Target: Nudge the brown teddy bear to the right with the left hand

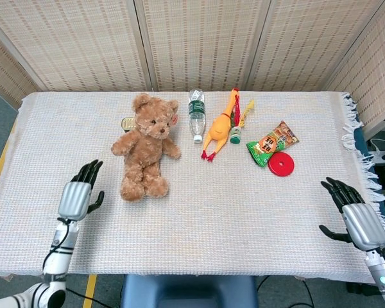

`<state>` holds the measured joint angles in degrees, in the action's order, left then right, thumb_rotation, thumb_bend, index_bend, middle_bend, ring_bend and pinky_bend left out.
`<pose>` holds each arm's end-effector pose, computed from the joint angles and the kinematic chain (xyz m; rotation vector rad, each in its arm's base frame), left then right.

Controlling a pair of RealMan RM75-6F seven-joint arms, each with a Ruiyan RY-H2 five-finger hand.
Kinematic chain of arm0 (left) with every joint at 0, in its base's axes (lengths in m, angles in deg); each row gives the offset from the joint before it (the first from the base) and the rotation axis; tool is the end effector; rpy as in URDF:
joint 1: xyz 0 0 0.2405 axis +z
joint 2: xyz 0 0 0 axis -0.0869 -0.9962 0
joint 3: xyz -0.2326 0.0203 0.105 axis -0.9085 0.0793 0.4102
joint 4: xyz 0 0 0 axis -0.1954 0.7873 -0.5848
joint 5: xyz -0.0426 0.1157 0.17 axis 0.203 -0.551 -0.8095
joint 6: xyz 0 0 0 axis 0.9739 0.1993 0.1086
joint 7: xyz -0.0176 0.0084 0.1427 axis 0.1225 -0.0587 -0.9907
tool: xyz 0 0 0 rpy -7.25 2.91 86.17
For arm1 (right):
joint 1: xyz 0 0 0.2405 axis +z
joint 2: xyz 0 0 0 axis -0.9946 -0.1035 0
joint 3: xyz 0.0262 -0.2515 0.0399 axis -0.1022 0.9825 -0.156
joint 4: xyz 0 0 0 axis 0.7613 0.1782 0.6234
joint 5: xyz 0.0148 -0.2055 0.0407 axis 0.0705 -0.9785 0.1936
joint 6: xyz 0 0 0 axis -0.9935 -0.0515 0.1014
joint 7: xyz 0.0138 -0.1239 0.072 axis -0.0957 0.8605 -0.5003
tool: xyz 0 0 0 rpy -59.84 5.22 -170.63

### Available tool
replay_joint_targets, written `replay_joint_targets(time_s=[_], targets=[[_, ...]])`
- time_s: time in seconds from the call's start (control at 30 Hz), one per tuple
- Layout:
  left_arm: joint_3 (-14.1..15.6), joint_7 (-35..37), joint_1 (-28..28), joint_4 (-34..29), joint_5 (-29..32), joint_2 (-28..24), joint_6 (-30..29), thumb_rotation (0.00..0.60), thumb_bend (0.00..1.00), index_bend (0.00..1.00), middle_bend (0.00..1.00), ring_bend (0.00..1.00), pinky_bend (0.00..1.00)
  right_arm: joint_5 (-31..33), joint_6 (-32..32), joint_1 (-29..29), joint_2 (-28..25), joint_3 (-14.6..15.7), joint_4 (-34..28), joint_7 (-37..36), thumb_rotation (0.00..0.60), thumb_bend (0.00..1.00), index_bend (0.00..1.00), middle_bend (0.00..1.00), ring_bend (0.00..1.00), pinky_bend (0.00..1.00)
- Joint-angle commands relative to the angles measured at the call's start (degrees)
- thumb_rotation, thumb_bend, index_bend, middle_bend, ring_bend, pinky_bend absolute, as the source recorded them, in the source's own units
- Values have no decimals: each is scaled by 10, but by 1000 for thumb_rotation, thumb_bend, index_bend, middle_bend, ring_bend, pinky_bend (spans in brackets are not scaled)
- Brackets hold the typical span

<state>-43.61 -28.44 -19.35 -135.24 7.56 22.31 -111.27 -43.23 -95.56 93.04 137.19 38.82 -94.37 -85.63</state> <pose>-0.2452 0.2783 0.0373 -1.5197 -0.7983 -0.9923 -0.2983 -0.1902 0.1677 1.5283 -1.0578 0.9105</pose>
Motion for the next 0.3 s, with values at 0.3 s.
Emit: replay_joint_targets(time_s=[0.3], targets=[[89, 32, 107, -58, -73, -78, -71, 600, 426, 108, 126, 122, 345, 18, 6, -3, 12, 0, -8, 42, 600, 88, 0, 7, 0, 106]])
